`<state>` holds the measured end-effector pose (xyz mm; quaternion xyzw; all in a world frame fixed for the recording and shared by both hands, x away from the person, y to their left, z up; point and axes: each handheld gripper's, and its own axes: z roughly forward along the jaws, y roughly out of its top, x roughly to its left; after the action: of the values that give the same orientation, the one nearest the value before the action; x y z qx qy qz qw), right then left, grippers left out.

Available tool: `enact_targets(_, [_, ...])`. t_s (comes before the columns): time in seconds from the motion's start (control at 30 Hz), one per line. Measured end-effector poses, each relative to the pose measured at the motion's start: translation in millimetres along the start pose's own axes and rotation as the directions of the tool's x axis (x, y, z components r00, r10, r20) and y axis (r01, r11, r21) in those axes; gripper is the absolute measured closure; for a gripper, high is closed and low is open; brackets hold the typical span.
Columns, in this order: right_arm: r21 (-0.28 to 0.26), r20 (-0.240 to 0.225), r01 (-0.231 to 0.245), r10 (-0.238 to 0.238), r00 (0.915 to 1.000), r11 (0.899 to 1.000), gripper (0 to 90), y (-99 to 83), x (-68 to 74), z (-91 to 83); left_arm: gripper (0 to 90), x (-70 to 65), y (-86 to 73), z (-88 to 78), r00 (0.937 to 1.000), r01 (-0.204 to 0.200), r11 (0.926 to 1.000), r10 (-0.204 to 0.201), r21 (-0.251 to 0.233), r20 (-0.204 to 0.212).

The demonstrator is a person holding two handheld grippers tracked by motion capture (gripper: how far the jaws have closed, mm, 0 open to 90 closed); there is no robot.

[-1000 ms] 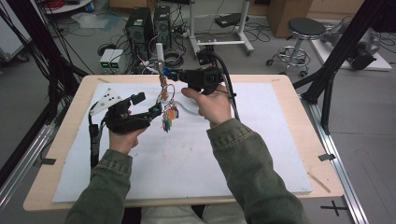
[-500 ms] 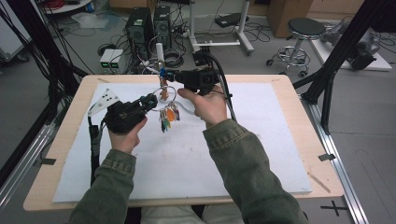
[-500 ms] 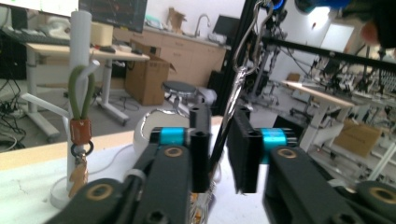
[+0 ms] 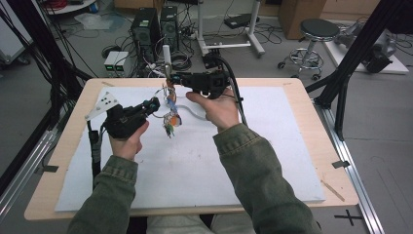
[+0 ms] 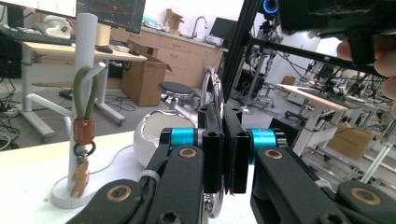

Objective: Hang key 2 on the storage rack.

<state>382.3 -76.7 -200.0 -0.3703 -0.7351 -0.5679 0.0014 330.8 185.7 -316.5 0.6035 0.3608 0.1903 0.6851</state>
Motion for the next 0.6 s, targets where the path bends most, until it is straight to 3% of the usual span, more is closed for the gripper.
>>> enact_targets(0.17, [0.027, 0.034, 0.009, -0.01, 0.9994, 1.0, 38.2, -1.6, -4.7, -0.4, 87.1, 3.3, 1.3, -2.2, 1.0, 0.002, 1.0, -0.002, 0.009, -0.004])
enact_targets(0.33, [0.067, 0.01, 0.028, -0.028, 0.9995, 0.997, 16.2, -7.3, -13.2, 1.2, 87.1, 8.1, 4.1, -5.8, 0.9993, 0.023, 0.9997, -0.024, -0.005, -0.029])
enact_targets(0.37, [0.068, 0.042, 0.052, -0.055, 0.9976, 0.996, 11.2, -9.9, -14.1, 1.4, 87.1, 9.3, 4.6, -6.4, 0.9993, 0.023, 0.9997, -0.023, -0.001, -0.03])
enact_targets(0.43, [0.072, 0.1, 0.098, -0.105, 0.9894, 0.993, 9.3, -14.5, -15.9, 0.2, 87.1, 11.1, 5.2, -7.7, 0.9991, 0.019, 0.9998, -0.019, 0.009, -0.037])
enact_targets(0.5, [0.063, 0.093, 0.074, -0.079, 0.9925, 0.995, 2.6, -17.2, -21.5, -1.7, 87.0, 11.9, 5.7, -8.6, 0.9989, 0.022, 0.9997, -0.021, 0.01, -0.043])
enact_targets(0.6, [0.052, 0.111, 0.05, -0.056, 0.9923, 0.997, 2.5, -21.8, -29.8, -7.1, 87.1, 13.1, 6.9, -10.2, 0.9983, 0.021, 0.9998, -0.021, 0.001, -0.054])
